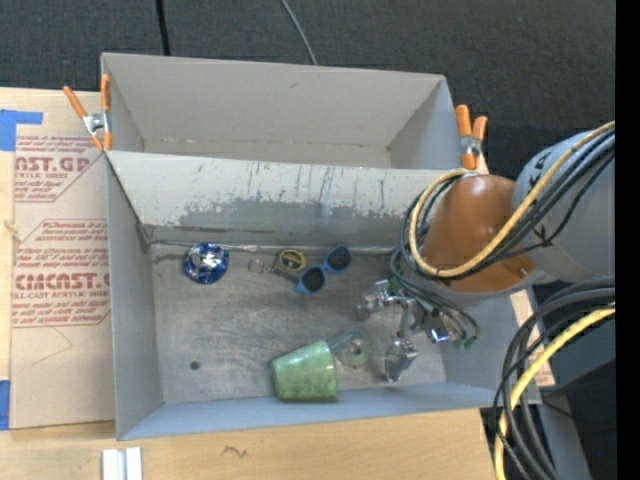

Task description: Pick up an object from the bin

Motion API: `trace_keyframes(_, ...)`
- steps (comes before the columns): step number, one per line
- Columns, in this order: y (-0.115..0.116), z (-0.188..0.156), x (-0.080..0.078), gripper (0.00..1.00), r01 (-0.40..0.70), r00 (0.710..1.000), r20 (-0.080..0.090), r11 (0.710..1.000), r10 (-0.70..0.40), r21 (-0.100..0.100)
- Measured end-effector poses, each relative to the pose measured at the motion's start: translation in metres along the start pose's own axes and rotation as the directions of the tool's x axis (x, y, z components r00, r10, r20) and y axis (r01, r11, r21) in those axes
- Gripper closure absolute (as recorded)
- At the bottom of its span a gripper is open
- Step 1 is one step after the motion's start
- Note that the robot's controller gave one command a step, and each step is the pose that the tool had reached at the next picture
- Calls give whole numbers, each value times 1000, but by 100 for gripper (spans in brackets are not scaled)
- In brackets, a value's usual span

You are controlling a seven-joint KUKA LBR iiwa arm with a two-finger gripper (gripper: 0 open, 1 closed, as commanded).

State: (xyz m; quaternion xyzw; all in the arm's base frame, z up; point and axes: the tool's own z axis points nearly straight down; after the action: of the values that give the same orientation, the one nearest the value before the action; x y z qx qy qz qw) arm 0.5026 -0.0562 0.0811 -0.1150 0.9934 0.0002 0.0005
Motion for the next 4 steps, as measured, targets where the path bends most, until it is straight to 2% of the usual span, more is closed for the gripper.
trace_keyframes(1,49,10,-8,0,75,997,3,997,-75,1)
trace_keyframes(2,116,7,-10,0,170,985,20,985,-170,7)
trace_keyframes(3,153,7,-18,0,108,994,19,994,-108,5)
trace_keyframes(4,179,7,-25,0,108,994,16,994,-108,6)
